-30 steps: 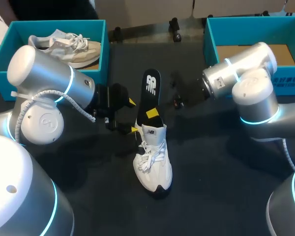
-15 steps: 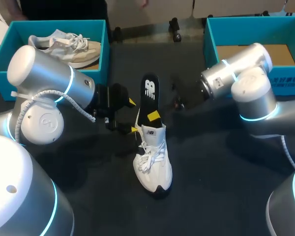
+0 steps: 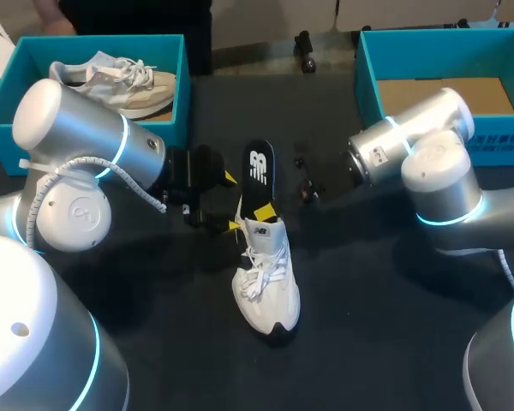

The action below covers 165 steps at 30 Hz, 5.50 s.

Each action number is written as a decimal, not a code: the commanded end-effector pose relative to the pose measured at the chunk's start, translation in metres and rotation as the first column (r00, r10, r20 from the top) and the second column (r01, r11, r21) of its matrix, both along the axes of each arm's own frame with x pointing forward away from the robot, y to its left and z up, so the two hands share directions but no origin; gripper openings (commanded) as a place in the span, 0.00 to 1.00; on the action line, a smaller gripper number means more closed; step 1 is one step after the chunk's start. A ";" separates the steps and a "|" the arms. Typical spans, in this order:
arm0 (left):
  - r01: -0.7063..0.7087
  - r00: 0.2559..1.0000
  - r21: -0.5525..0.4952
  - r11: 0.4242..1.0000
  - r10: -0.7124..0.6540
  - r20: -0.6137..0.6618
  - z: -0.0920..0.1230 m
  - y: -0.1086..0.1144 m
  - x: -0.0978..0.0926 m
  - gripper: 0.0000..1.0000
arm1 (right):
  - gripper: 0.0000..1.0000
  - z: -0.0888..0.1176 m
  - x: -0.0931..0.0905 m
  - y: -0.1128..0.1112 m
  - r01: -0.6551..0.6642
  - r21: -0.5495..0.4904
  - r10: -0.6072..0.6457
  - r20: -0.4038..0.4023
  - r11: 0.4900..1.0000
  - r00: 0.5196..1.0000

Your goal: Take the shoe out of the shoebox, open the shoe tongue, remove and reinsert the insole, then place the shoe into the shoebox

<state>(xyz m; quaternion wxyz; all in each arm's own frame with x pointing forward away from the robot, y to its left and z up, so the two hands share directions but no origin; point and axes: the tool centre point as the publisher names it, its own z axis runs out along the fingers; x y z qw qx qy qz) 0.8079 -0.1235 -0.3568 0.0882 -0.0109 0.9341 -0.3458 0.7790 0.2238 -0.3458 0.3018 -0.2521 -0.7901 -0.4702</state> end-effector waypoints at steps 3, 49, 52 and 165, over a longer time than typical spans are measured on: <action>-0.001 1.000 0.001 1.000 0.001 0.002 -0.001 -0.001 0.000 1.00 | 0.23 0.014 0.011 -0.007 0.005 -0.026 -0.004 0.037 1.000 0.999; -0.001 1.000 0.001 1.000 0.001 0.002 -0.001 -0.001 0.000 1.00 | 0.27 0.010 0.022 -0.002 -0.052 -0.031 0.053 0.008 0.998 0.999; -0.001 1.000 0.001 1.000 0.001 0.002 -0.001 -0.001 0.000 1.00 | 0.22 0.008 0.024 0.000 -0.059 -0.026 0.060 0.009 0.998 0.998; -0.001 1.000 0.001 1.000 0.001 0.002 -0.001 -0.001 0.000 1.00 | 0.00 0.035 0.041 0.008 -0.098 -0.047 0.101 0.054 0.994 0.993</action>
